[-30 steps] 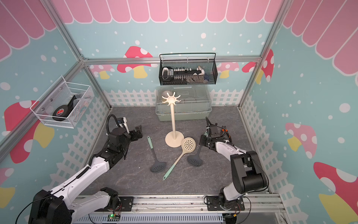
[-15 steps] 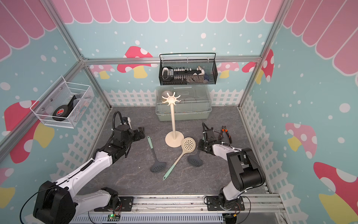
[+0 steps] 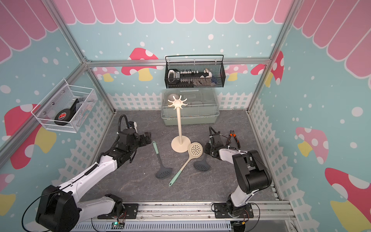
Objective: Hang the skimmer on the kitchen utensil rack
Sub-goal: Pick up the skimmer from the center of the board.
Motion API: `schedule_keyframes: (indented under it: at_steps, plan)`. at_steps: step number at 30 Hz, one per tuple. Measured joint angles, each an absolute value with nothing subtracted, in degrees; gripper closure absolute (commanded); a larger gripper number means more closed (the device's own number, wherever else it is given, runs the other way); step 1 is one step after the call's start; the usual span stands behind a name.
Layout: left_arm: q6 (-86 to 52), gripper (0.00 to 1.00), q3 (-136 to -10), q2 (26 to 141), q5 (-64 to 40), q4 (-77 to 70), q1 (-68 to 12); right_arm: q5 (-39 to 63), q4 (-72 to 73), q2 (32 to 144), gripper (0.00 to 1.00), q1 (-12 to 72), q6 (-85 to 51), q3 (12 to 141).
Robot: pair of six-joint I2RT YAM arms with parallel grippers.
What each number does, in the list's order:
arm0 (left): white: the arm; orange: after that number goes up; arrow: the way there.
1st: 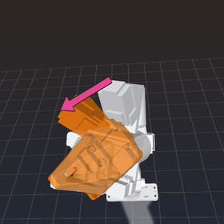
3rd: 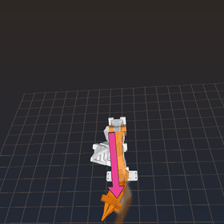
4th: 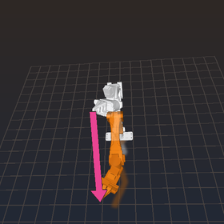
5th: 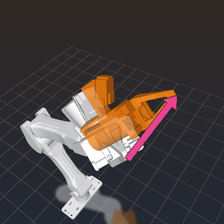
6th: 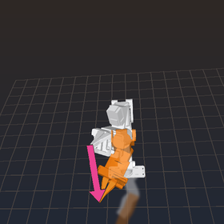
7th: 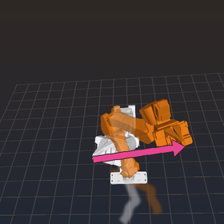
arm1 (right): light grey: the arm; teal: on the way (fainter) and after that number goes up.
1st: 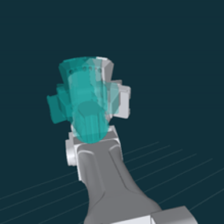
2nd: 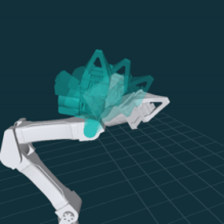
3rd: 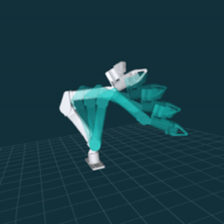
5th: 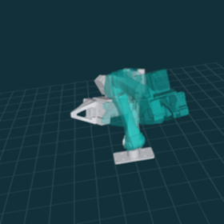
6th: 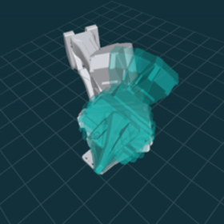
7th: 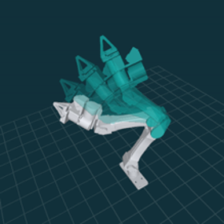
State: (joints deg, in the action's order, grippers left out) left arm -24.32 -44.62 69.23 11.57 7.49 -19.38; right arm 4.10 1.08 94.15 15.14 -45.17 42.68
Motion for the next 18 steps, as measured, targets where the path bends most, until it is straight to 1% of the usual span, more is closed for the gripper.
schedule_keyframes:
  at_steps: [3, 11, 14, 18]
  plan:
    - [-24.36, 0.01, -44.62, 69.23, 11.09, 7.64, -19.38, 4.21, 1.39, 94.43, 1.00, 15.14, -45.91, 42.92]
    - [-24.75, 0.01, -44.66, 69.21, 10.63, 7.99, -19.38, 3.25, -1.61, 93.03, 1.00, 15.09, -44.29, 43.66]
    - [-24.84, 0.01, -44.66, 69.21, 10.63, 8.23, -19.38, 2.61, -3.90, 89.91, 1.00, 14.83, -42.83, 43.66]
    - [-24.99, 0.01, -44.66, 69.14, 10.66, 8.64, -19.38, 2.76, -5.78, 82.41, 1.00, 13.39, -40.71, 43.99]
